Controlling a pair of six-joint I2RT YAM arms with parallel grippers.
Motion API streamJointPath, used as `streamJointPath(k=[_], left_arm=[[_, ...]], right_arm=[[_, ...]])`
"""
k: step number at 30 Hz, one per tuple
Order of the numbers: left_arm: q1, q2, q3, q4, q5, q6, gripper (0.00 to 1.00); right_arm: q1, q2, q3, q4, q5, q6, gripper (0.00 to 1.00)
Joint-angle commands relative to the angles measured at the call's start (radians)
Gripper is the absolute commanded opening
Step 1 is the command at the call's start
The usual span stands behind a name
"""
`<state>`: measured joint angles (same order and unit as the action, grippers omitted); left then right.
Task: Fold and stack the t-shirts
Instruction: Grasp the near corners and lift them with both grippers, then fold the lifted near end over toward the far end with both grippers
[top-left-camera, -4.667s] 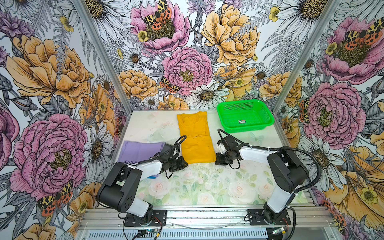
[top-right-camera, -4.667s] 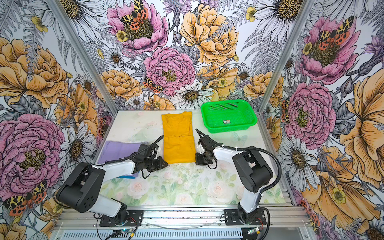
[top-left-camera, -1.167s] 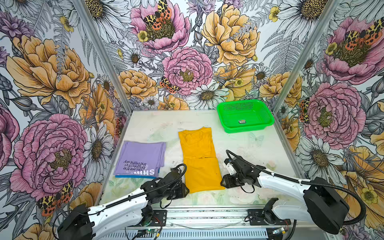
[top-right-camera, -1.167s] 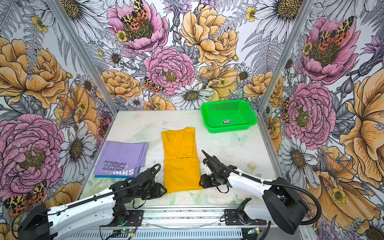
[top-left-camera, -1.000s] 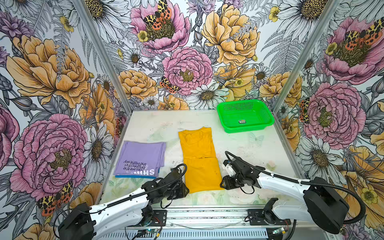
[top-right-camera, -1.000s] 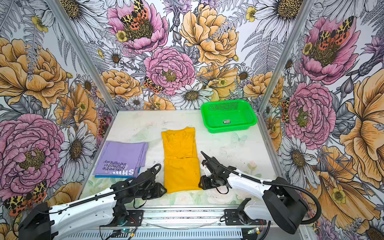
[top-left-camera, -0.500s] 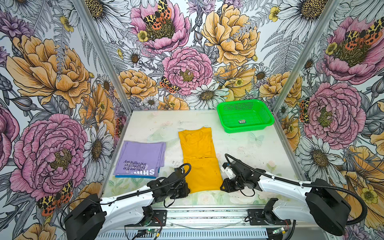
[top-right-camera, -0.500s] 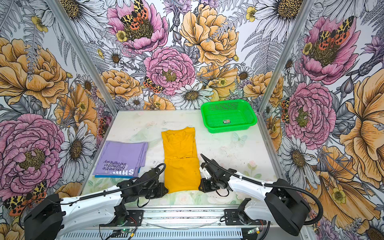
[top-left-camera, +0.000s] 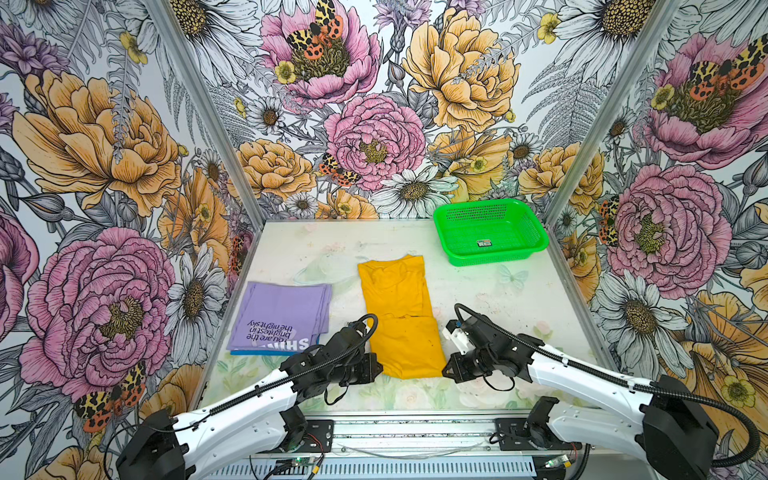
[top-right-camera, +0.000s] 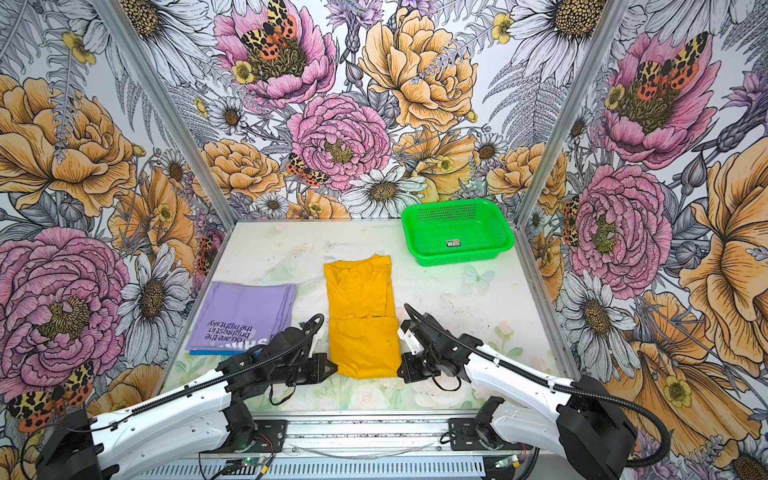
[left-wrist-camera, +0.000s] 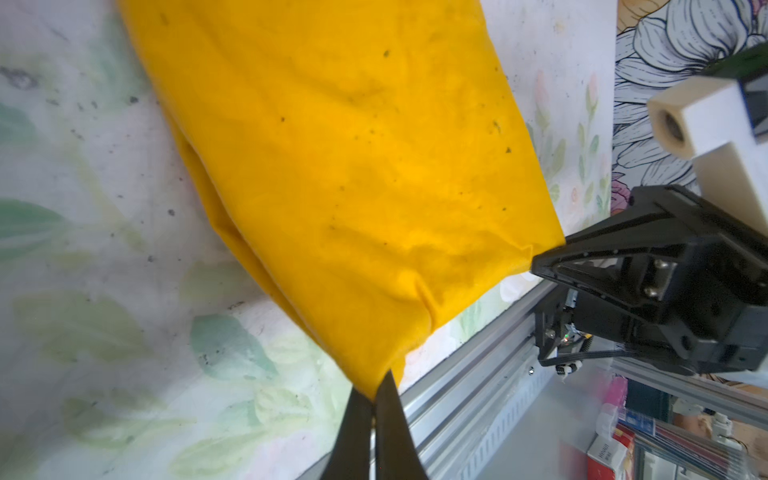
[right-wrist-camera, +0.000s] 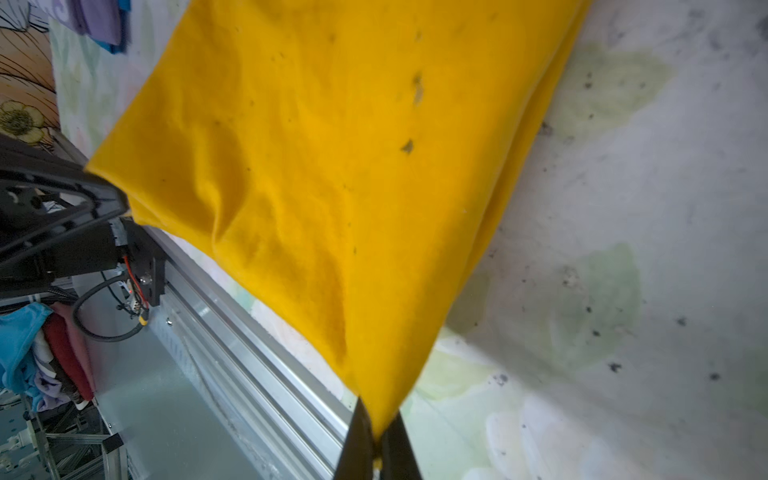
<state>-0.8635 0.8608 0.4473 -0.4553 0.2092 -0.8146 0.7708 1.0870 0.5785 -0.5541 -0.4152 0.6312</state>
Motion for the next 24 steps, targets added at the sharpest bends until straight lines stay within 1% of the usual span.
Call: streamJointPath(k=[1, 4, 7, 11, 17, 21, 24], left_arm=[[0.005, -0.017, 0.081, -0.076, 0.052, 0.081, 0.00], [-0.001, -0.034, 0.110, -0.112, 0.072, 0.100, 0.00], [-0.025, -0.080, 0.123, -0.162, 0.068, 0.098, 0.00], [-0.083, -0.195, 0.122, -0.198, 0.041, 0.066, 0.00], [-0.143, -0.362, 0.110, -0.203, 0.076, 0.033, 0.00], [-0.170, -0.426, 0.113, -0.204, 0.088, 0.030, 0.00], [-0.171, -0.449, 0.108, -0.204, 0.075, 0.026, 0.00]], right_arm=[[0.017, -0.038, 0.081, -0.120, 0.016, -0.006, 0.00], [0.069, -0.047, 0.118, -0.173, 0.019, -0.008, 0.00], [0.131, -0.055, 0.145, -0.240, 0.042, -0.008, 0.00], [0.221, -0.091, 0.173, -0.315, 0.038, -0.013, 0.00], [0.408, -0.155, 0.238, -0.367, 0.030, -0.018, 0.00], [0.519, -0.157, 0.280, -0.373, 0.023, -0.027, 0.00], [0.546, -0.134, 0.303, -0.371, 0.025, -0.045, 0.00]])
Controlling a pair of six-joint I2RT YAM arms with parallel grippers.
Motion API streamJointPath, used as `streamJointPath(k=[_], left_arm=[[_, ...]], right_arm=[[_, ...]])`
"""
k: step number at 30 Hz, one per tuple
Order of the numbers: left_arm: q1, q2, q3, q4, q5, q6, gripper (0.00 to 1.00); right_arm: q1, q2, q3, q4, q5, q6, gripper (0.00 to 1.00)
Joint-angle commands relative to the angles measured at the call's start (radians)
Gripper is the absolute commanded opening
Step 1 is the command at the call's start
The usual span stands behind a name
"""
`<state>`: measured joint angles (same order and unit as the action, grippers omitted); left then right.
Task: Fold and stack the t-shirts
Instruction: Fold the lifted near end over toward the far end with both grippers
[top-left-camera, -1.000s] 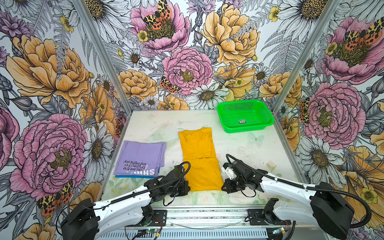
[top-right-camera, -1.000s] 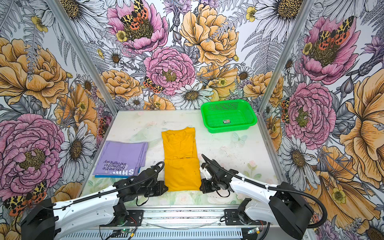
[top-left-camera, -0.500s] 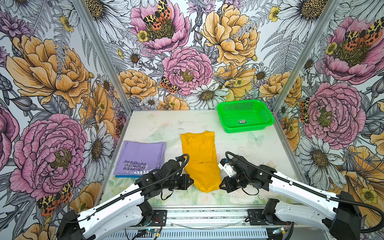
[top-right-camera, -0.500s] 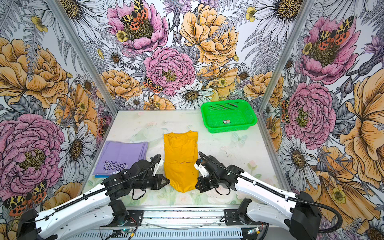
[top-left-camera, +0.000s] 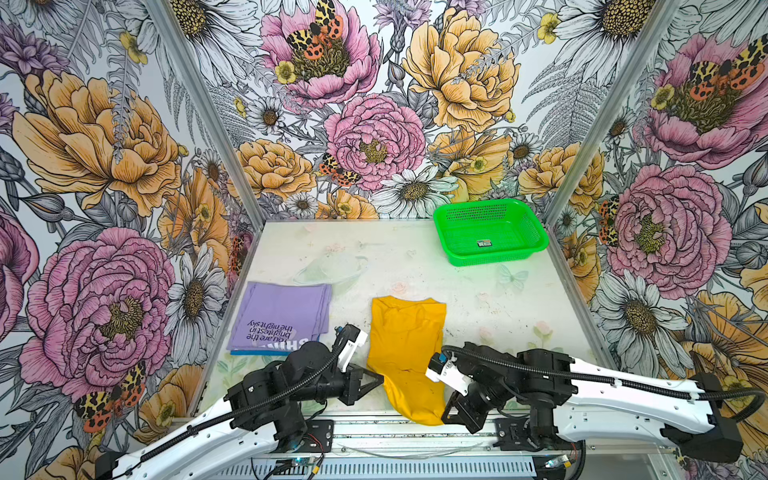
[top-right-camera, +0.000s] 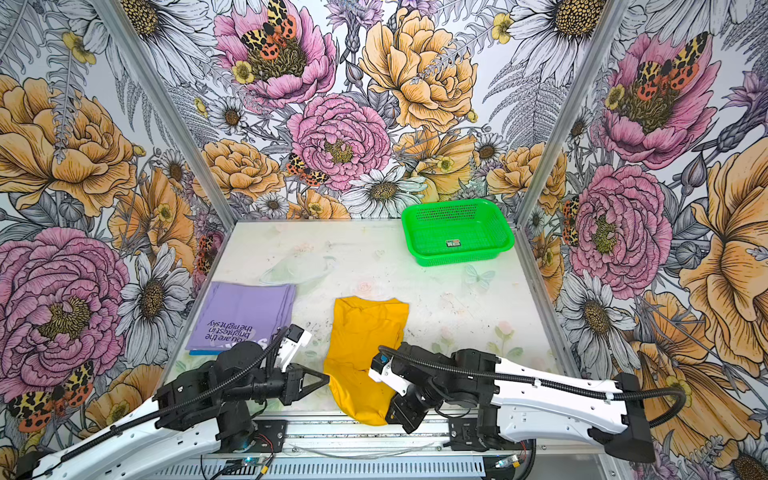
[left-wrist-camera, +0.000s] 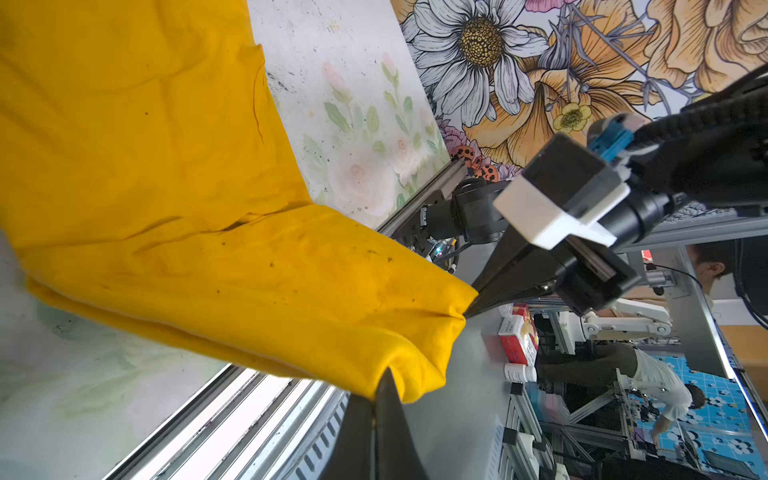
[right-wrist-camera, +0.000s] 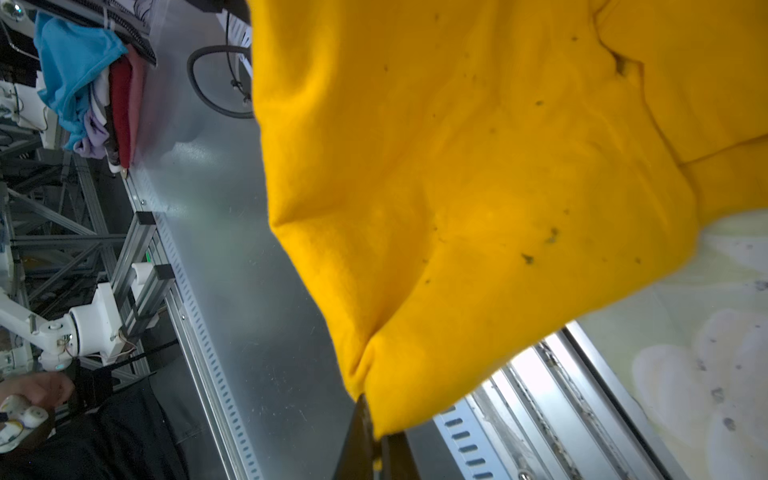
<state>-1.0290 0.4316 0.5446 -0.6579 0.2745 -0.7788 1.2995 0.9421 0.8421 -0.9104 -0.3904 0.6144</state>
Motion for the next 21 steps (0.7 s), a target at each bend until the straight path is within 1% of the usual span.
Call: streamJointPath(k=[1, 5, 7, 10, 14, 19, 20, 21], left_arm=[[-0.005, -0.019, 0.012, -0.001, 0.008, -0.006, 0.00], [0.003, 0.000, 0.024, -0.001, -0.014, 0.016, 0.00], [0.015, 0.012, 0.029, 0.000, -0.030, 0.030, 0.00], [0.063, 0.043, 0.046, 0.004, -0.032, 0.062, 0.00], [0.181, 0.104, 0.066, 0.040, 0.016, 0.110, 0.00], [0.369, 0.241, 0.066, 0.179, 0.152, 0.159, 0.00], [0.404, 0.277, 0.071, 0.210, 0.178, 0.169, 0.00], [0.429, 0.305, 0.077, 0.233, 0.196, 0.174, 0.00]], right_arm=[[0.016, 0.021, 0.045, -0.015, 0.009, -0.037, 0.00], [-0.007, 0.050, 0.072, -0.015, 0.048, -0.071, 0.00], [-0.052, 0.056, 0.081, -0.012, 0.056, -0.082, 0.00], [-0.172, 0.064, 0.084, -0.012, 0.053, -0.086, 0.00], [-0.331, 0.089, 0.090, -0.004, 0.014, -0.106, 0.00], [-0.491, 0.183, 0.108, 0.011, -0.025, -0.142, 0.00], [-0.500, 0.207, 0.112, 0.019, -0.028, -0.150, 0.00], [-0.549, 0.225, 0.115, 0.026, -0.032, -0.158, 0.00]])
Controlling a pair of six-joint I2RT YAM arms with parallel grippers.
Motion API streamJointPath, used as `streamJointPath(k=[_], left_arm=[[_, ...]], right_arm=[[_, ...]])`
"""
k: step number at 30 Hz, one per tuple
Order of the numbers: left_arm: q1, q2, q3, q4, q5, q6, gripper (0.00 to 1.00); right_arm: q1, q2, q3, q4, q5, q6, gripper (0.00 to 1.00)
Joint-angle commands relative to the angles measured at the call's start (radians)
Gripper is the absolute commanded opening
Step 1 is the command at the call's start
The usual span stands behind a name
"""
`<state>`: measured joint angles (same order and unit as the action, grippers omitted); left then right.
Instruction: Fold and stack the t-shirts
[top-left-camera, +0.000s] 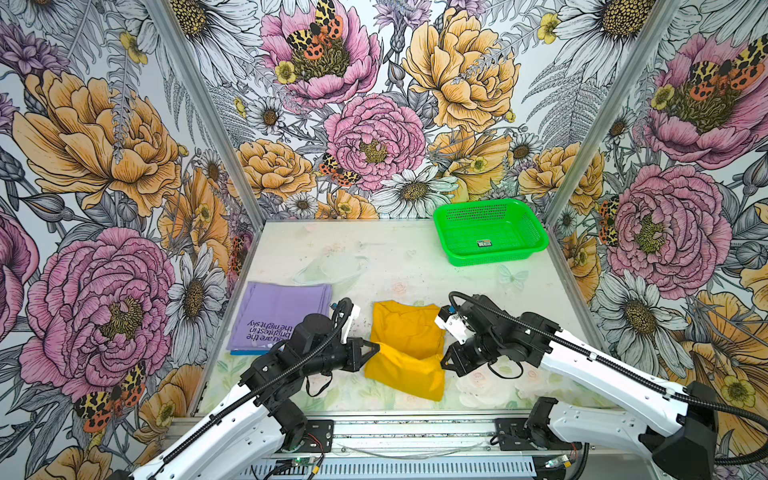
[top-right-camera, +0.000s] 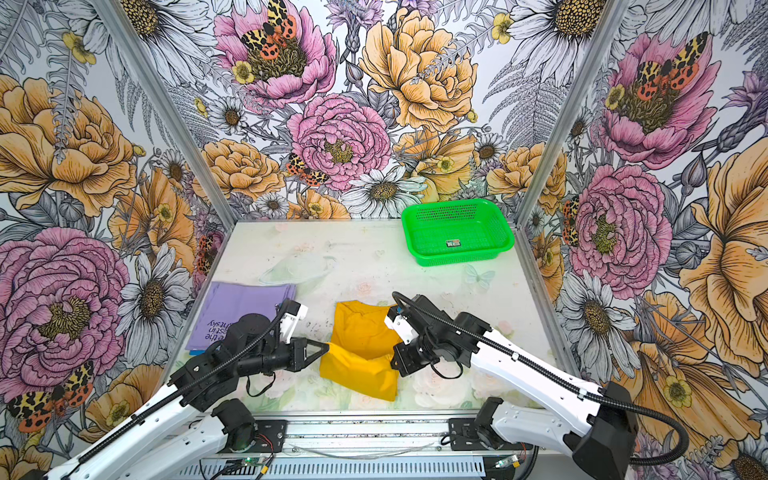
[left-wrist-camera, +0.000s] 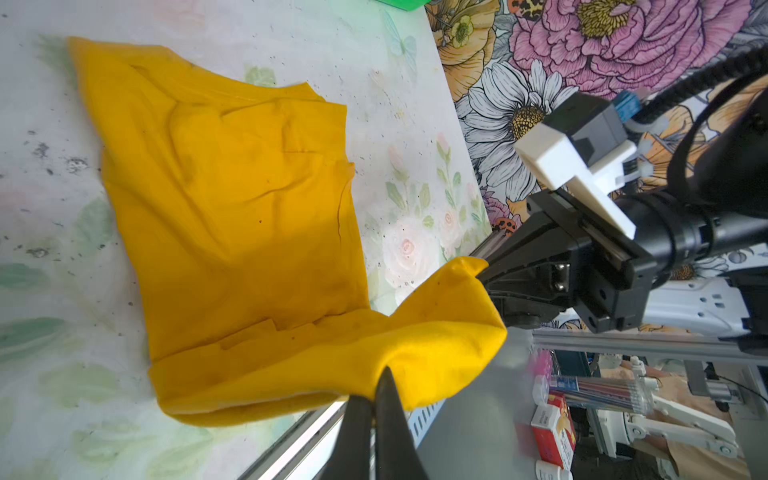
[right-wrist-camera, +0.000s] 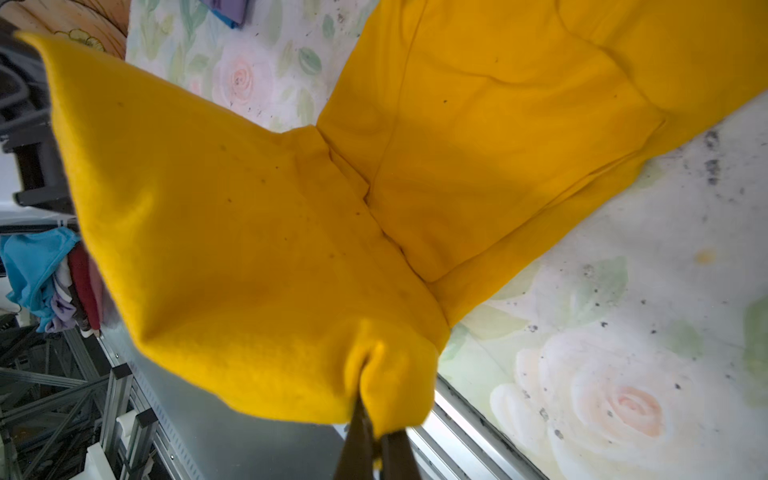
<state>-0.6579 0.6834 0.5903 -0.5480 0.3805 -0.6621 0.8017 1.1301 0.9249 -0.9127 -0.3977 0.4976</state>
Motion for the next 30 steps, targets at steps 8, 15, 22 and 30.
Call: streamJointPath(k=[8, 15, 22, 30], left_arm=[[0.193, 0.346, 0.104, 0.269, 0.172, 0.099, 0.00], [0.267, 0.530, 0.156, 0.393, 0.201, 0.091, 0.00], [0.301, 0.699, 0.196, 0.488, 0.238, 0.079, 0.00], [0.312, 0.847, 0.243, 0.558, 0.292, 0.062, 0.00]], right_arm=[[-0.283, 0.201, 0.060, 0.146, -0.078, -0.051, 0.00], [-0.407, 0.383, 0.124, 0.202, -0.140, -0.077, 0.00], [-0.456, 0.498, 0.182, 0.217, -0.161, -0.097, 0.00], [-0.483, 0.523, 0.171, 0.221, -0.145, -0.092, 0.00]])
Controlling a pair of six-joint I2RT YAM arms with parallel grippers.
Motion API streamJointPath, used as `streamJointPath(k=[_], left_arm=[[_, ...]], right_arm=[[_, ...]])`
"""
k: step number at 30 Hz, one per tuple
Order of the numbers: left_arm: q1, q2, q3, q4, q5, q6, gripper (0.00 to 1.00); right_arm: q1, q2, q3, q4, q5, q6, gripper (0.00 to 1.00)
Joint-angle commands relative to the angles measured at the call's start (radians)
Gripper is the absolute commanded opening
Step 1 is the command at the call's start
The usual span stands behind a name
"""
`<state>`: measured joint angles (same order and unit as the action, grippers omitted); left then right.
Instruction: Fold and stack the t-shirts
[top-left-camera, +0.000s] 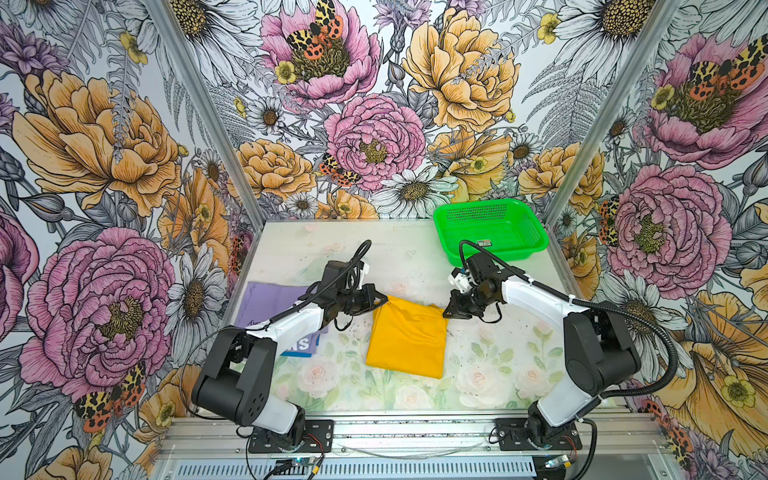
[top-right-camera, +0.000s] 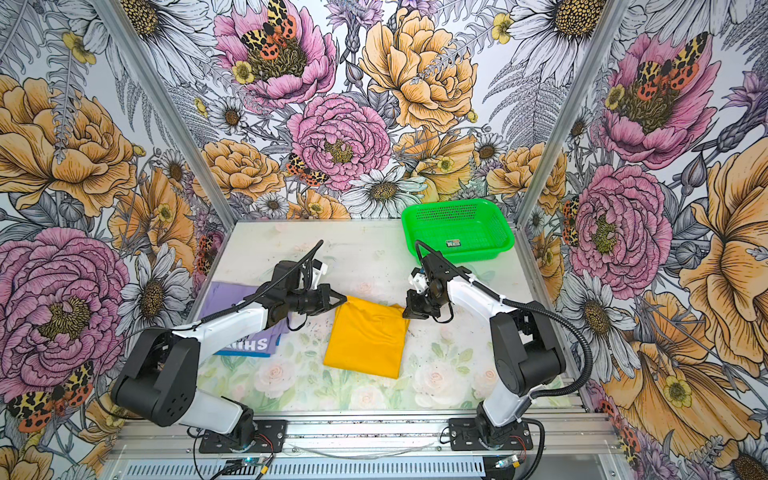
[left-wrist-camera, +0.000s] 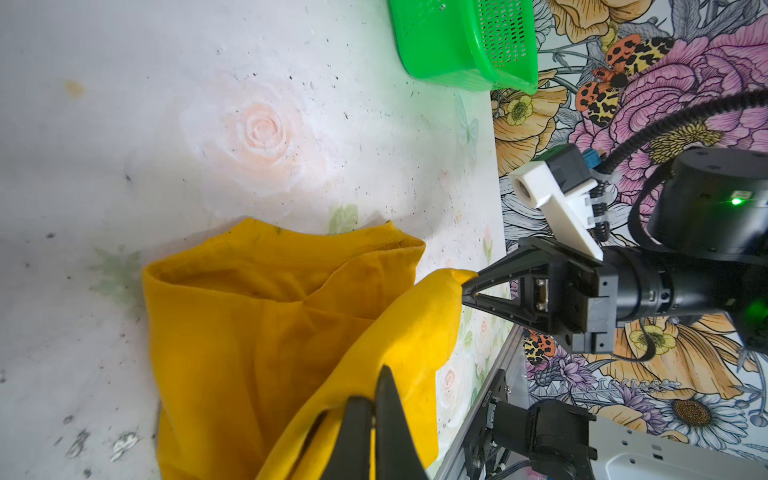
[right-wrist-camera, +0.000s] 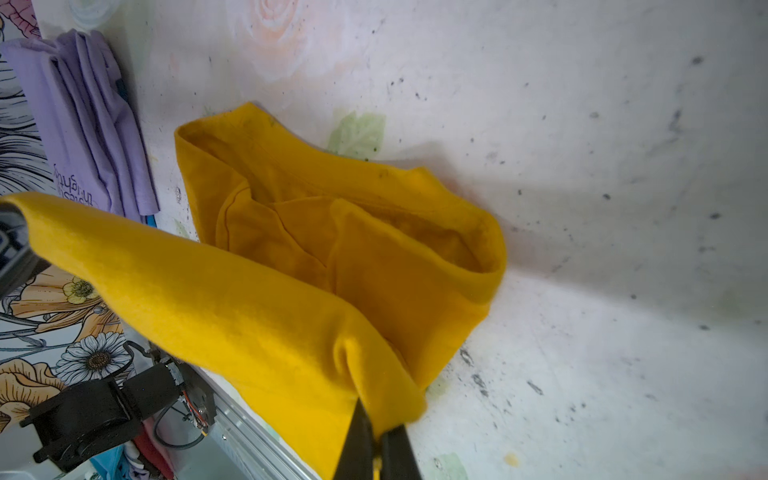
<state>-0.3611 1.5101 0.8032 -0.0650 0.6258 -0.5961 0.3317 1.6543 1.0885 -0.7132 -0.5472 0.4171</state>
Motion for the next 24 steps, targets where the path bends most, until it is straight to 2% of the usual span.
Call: streamJointPath(k=[1, 3, 4, 7, 8, 9, 10, 11, 12, 13, 15, 22, 24], left_arm=[[0.017, 0.032, 0.034, 0.085, 0.051, -0.008, 0.00], [0.020, 0.052, 0.042, 0.094, 0.054, -0.010, 0.00], [0.022, 0.061, 0.047, 0.094, 0.057, -0.011, 0.00], [0.031, 0.068, 0.057, 0.095, 0.070, -0.022, 0.00], [0.035, 0.063, 0.056, 0.097, 0.068, -0.025, 0.10], [0.040, 0.055, 0.050, 0.107, 0.062, -0.032, 0.32], [0.047, 0.048, 0.043, 0.126, 0.062, -0.043, 0.48], [0.051, 0.041, 0.038, 0.142, 0.063, -0.057, 0.64], [0.056, 0.032, 0.029, 0.166, 0.064, -0.072, 0.85], [0.059, 0.021, 0.029, 0.181, 0.066, -0.080, 0.98], [0.060, 0.009, 0.035, 0.177, 0.070, -0.077, 0.99], [0.060, -0.043, -0.024, 0.162, 0.068, -0.065, 0.99], [0.055, -0.069, -0.062, 0.178, 0.063, -0.067, 0.99]], right_arm=[[-0.018, -0.005, 0.003, 0.021, 0.006, -0.010, 0.00], [-0.021, -0.006, -0.001, 0.024, 0.007, -0.010, 0.00], [-0.023, -0.006, 0.001, 0.024, 0.006, -0.012, 0.04], [-0.024, -0.016, 0.010, 0.033, 0.010, -0.017, 0.35], [-0.024, -0.025, 0.016, 0.034, 0.011, -0.019, 0.43], [-0.024, -0.040, 0.024, 0.038, 0.011, -0.024, 0.49], [-0.022, -0.057, 0.030, 0.042, 0.011, -0.029, 0.57], [-0.023, -0.073, 0.034, 0.045, 0.012, -0.032, 0.65], [-0.021, -0.096, 0.036, 0.049, 0.016, -0.033, 0.77], [-0.021, -0.117, 0.034, 0.053, 0.025, -0.035, 0.86], [-0.023, -0.158, 0.025, 0.057, 0.055, -0.039, 0.99], [-0.028, -0.204, -0.035, 0.082, 0.186, 0.013, 1.00], [-0.026, -0.196, -0.053, 0.124, 0.170, 0.035, 1.00]])
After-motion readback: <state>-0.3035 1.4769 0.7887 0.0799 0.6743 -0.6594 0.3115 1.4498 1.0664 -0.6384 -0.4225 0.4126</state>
